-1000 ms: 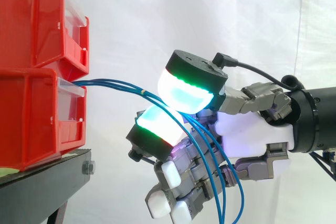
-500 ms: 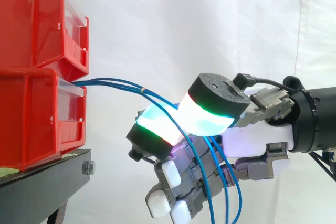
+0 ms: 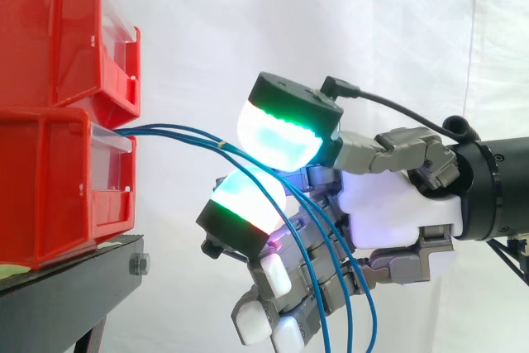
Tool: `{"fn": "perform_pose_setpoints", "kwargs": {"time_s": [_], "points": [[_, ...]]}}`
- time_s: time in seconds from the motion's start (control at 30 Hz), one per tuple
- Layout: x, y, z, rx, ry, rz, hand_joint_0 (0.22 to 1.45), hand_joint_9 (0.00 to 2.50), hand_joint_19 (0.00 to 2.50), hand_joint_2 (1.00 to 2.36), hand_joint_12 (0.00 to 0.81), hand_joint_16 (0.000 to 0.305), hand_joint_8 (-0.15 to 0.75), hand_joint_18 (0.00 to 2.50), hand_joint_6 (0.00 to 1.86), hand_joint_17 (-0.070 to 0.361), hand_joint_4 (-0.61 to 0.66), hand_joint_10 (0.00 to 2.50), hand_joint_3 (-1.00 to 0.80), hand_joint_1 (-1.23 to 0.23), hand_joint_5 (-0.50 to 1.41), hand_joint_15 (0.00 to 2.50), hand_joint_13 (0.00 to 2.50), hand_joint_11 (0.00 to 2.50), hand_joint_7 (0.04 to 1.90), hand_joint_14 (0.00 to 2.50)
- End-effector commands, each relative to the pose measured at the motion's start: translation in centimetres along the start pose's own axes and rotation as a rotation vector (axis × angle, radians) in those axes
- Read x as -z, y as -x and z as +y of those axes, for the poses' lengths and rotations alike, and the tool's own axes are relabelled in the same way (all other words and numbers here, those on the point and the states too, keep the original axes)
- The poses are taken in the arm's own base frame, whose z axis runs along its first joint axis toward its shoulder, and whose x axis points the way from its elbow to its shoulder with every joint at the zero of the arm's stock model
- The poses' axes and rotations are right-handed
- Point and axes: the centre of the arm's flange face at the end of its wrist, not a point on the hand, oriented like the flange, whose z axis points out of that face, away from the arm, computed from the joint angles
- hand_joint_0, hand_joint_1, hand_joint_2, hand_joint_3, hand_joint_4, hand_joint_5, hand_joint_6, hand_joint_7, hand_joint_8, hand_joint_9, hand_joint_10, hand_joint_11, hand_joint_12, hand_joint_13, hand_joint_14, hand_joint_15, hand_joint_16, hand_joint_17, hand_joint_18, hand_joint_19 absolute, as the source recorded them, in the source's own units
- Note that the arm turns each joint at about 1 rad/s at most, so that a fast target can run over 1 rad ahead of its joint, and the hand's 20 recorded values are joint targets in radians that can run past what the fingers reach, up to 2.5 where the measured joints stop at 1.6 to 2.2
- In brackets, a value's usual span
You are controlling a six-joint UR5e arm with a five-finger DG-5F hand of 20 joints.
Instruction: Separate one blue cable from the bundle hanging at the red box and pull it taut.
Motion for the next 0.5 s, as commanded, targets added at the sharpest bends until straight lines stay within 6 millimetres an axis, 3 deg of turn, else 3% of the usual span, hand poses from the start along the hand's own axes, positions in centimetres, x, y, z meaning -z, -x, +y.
{"fn": "perform_pose_setpoints", "kwargs": {"time_s": [0.0,0.1,0.27,0.47], "points": [[-0.01,-0.02,0.03,0.0,0.001,0.0,0.59,0.98,0.41,1.01,0.314,0.035,0.29,0.78,0.84,0.079,0.0,0.02,-0.31,-0.73,-0.12,0.43,0.82,0.78,1.2,0.02],[-0.01,-0.02,0.03,0.0,0.001,0.0,0.6,0.98,0.4,1.01,0.333,0.038,0.307,0.81,0.89,0.087,-0.01,0.02,-0.19,-0.83,-0.14,0.42,0.83,0.79,1.14,0.01],[0.0,-0.02,0.02,0.0,-0.001,0.0,0.62,0.96,0.41,1.01,0.321,0.037,0.293,0.8,0.91,0.083,-0.07,0.02,-0.19,-0.87,-0.15,0.43,0.82,0.8,1.15,0.02],[0.02,-0.02,0.0,0.0,-0.002,0.001,0.7,0.96,0.42,1.01,0.306,0.034,0.273,0.81,0.91,0.076,-0.11,0.02,-0.39,-0.91,-0.16,0.42,0.83,0.8,1.12,0.02]]}}
